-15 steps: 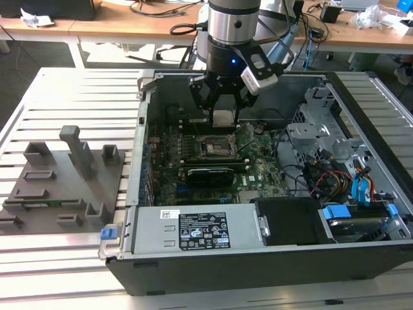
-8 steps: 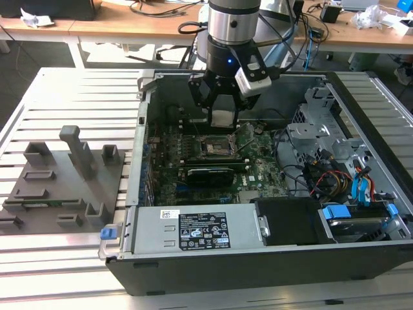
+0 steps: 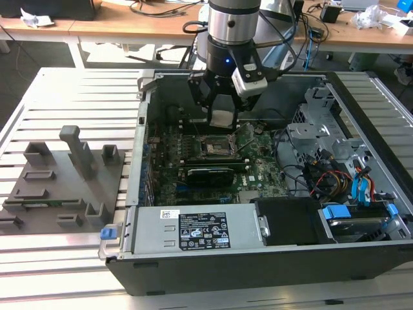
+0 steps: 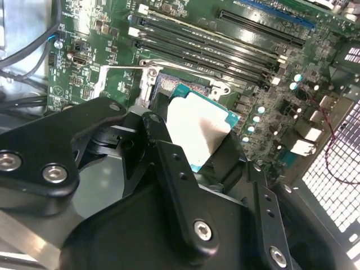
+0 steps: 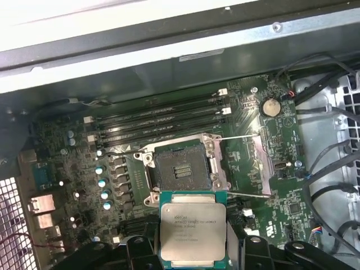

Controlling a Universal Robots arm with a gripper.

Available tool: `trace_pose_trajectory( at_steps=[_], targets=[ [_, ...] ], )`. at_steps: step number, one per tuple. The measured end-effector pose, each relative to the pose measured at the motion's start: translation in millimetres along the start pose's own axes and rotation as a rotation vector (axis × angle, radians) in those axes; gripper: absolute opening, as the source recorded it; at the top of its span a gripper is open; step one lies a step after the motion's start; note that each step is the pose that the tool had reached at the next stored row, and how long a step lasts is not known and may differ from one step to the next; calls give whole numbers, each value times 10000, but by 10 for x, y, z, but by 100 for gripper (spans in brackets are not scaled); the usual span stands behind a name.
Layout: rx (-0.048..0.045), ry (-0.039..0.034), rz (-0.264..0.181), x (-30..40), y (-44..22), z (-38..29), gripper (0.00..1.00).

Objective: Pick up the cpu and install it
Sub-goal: 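Place the cpu into insertion slot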

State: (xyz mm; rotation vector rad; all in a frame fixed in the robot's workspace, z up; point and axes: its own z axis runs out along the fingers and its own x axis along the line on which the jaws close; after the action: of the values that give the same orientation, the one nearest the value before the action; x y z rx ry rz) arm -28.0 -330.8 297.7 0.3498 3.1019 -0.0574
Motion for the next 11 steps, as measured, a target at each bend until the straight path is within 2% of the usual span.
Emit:
trace_pose_trajectory(
  at_steps=[6, 11],
  targets=[
    [13, 18, 546, 0, 0, 0, 55],
    [30, 44, 1282, 0, 0, 0, 55]
  ],
)
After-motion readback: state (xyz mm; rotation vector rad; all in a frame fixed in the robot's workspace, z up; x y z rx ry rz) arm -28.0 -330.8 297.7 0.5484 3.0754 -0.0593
